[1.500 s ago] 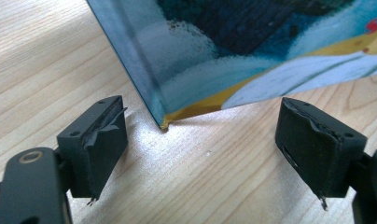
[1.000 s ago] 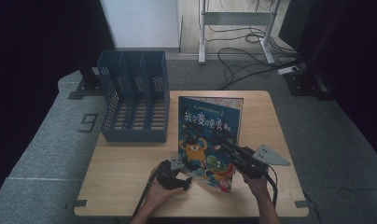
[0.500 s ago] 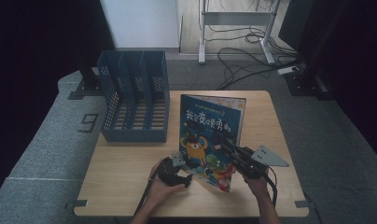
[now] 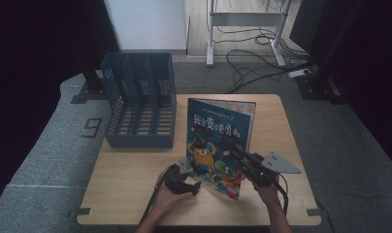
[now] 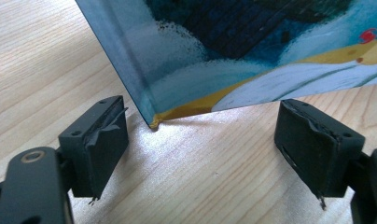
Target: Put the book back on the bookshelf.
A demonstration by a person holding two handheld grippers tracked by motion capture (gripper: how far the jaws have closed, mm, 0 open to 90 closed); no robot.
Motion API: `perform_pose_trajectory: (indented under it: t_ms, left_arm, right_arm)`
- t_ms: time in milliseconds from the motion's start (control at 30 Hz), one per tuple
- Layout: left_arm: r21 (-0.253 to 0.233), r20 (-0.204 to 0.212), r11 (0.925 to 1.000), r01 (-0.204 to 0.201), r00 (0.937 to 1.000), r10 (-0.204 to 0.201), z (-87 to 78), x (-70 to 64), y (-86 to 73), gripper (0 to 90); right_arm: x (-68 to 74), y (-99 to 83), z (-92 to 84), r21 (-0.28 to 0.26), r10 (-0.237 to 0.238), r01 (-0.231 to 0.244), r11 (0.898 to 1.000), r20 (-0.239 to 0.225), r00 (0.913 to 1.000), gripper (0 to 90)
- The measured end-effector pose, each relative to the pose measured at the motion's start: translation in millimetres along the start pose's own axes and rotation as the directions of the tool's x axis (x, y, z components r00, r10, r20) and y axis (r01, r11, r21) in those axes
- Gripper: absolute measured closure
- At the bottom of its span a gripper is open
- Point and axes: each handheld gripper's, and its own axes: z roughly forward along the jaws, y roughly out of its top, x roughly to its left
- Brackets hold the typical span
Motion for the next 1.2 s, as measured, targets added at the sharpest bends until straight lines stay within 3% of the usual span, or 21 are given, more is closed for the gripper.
perform_pose_trajectory:
  t_ms: [533,1200]
  left_arm:
    - [-0.004,-0.024,0.9999,0.016,0.9996,-0.016,3.9,2.0,3.5,16.5]
    - [-0.032,0.02,0.999,0.031,0.9993,-0.031,0.7,4.8,1.4,16.8]
  right_arm:
    - [3.3,1.2,2.2,-0.004,-0.01,0.01,1.0,-0.035,0.9993,80.8]
    - [1.8,-0.1,0.0,0.005,-0.019,0.02,1.0,-0.04,0.999,79.9]
